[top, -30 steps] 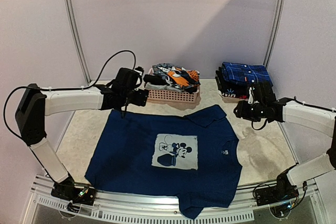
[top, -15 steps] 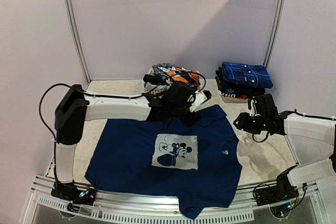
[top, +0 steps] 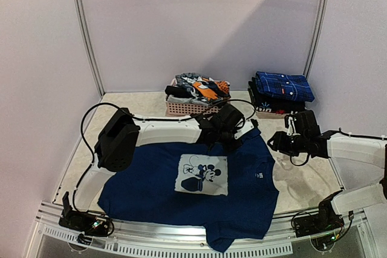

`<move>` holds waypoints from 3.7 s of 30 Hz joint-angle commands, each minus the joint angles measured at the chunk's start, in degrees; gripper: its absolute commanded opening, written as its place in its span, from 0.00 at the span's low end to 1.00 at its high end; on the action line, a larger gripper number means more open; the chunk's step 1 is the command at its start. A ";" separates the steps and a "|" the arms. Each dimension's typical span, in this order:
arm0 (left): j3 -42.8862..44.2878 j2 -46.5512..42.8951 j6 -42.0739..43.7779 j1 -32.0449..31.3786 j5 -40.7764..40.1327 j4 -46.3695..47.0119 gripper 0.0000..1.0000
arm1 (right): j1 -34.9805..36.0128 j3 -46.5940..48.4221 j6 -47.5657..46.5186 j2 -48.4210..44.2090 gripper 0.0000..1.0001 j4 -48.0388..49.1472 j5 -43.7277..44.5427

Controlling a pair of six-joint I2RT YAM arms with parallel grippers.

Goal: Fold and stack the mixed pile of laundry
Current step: Smooth out the crumpled T-shirt at the center of the board.

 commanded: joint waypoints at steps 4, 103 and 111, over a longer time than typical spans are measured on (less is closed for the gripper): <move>6.49 5.56 0.59 0.21 -1.27 -5.62 0.46 | 0.12 -0.67 -0.64 1.51 0.53 1.91 -1.35; -49.13 -39.92 -30.96 19.31 6.25 16.19 0.42 | 6.84 16.41 -2.54 18.35 0.44 5.38 -5.52; -62.04 -44.56 -27.30 16.36 5.48 25.72 0.42 | 6.84 23.40 -0.74 25.92 0.45 3.38 -4.36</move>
